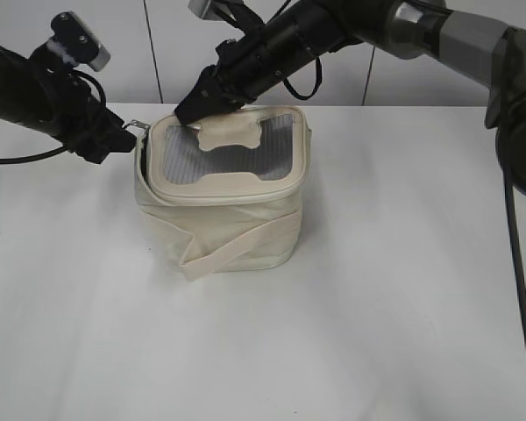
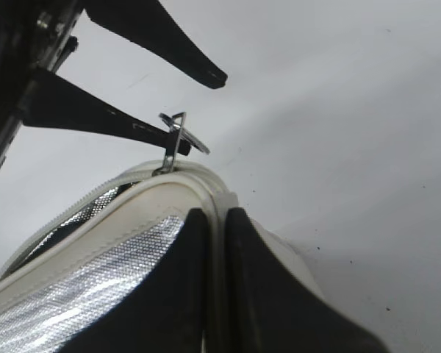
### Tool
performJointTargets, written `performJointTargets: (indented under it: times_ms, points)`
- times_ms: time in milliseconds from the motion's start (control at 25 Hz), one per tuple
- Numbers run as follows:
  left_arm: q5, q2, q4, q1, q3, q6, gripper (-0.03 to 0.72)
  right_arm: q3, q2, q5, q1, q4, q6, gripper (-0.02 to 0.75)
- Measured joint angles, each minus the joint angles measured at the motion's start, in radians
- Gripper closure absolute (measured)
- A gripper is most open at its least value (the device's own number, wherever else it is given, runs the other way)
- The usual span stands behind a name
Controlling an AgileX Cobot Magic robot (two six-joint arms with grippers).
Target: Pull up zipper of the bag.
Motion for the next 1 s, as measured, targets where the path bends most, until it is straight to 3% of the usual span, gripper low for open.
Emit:
performJointTargets:
  times_ms: [280, 440, 520, 680, 1000]
  points:
    - [-0.041, 0.000, -0.021, -0.041, 0.000, 0.003, 0.374, 0.000, 0.000, -0.002, 0.000, 0.000, 0.001, 0.693]
    - [-0.070, 0.000, -0.021, -0.050, 0.000, 0.004, 0.616, 0.000, 0.000, -0.002, 0.000, 0.000, 0.003, 0.693]
    - [-0.071, 0.000, -0.009, -0.051, 0.000, 0.004, 0.680, 0.000, 0.000, -0.004, 0.000, 0.000, 0.006, 0.693]
    - [-0.070, -0.003, 0.041, -0.051, 0.000, -0.043, 0.692, 0.000, 0.001, -0.005, 0.000, 0.000, 0.038, 0.693]
    - [0.005, -0.087, 0.266, -0.051, 0.004, -0.290, 0.692, 0.000, 0.001, -0.007, -0.001, 0.000, 0.090, 0.693]
